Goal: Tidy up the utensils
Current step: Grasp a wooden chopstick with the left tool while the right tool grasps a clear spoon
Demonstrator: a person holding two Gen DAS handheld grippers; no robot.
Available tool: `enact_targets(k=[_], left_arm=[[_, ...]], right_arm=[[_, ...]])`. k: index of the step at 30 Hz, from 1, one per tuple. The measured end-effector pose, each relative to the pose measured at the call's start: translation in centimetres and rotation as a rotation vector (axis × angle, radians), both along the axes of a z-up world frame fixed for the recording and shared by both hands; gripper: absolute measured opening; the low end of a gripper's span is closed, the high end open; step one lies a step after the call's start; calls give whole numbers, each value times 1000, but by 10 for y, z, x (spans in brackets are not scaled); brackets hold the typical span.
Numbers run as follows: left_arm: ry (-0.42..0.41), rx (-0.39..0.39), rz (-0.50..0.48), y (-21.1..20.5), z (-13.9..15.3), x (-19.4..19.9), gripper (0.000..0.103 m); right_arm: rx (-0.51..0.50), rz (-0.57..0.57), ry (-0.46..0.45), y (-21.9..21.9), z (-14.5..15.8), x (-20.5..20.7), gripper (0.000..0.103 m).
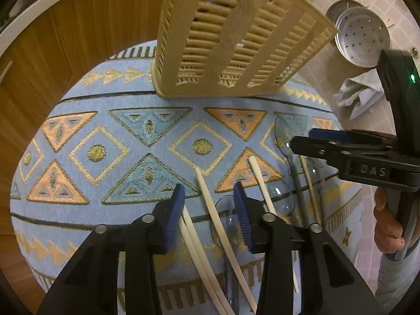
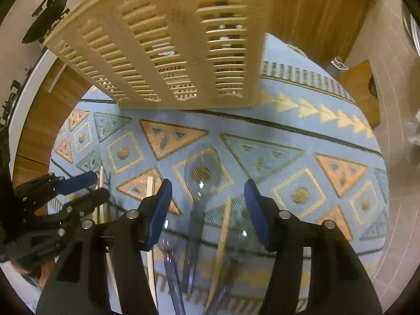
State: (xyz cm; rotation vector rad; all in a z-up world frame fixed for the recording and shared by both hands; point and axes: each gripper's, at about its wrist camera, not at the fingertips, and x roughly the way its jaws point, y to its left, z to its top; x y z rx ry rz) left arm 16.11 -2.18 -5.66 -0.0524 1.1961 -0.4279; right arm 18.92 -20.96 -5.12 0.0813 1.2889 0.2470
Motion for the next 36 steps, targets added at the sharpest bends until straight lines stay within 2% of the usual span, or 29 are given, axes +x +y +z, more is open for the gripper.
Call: enact_targets(k=[5, 8, 10, 12, 15, 18, 19, 20, 24, 26, 31, 36], left_arm=[[7, 10, -6, -8, -2, 6, 32], [4, 22, -12, -14, -3, 6, 31], [-4, 42, -12, -16, -2, 7, 27], [-3, 52, -13, -23, -4, 10, 15], [-4, 63, -10, -23, -4, 12, 9], [-7, 51, -4, -22, -4, 11, 8], [-12, 42, 0, -21, -3, 10, 8], [-21, 33, 3, -21, -2, 9, 7], [-61, 1, 5, -17, 7, 3, 6], [-99, -29, 4, -16, 17, 0, 4], [-190, -86, 5, -11, 45, -10, 2], [-282, -110, -3, -9, 72, -26, 2]], right_arm=[[-22, 12, 21, 11, -13, 7, 43], [-44, 14, 7, 14, -14, 8, 43], [-55, 18, 3, 19, -15, 8, 43], [-74, 23, -3, 24, -16, 7, 43], [-100, 27, -9, 30, -18, 6, 43], [-121, 21, -12, 34, -18, 6, 42], [-140, 21, -18, 36, -18, 5, 39], [-155, 21, -24, 47, -20, 2, 31], [-127, 37, -26, 53, -22, -5, 30], [-96, 45, -45, 50, -17, -10, 30], [-36, 86, -159, 37, 13, -35, 30], [26, 125, -263, 20, 45, -57, 30]])
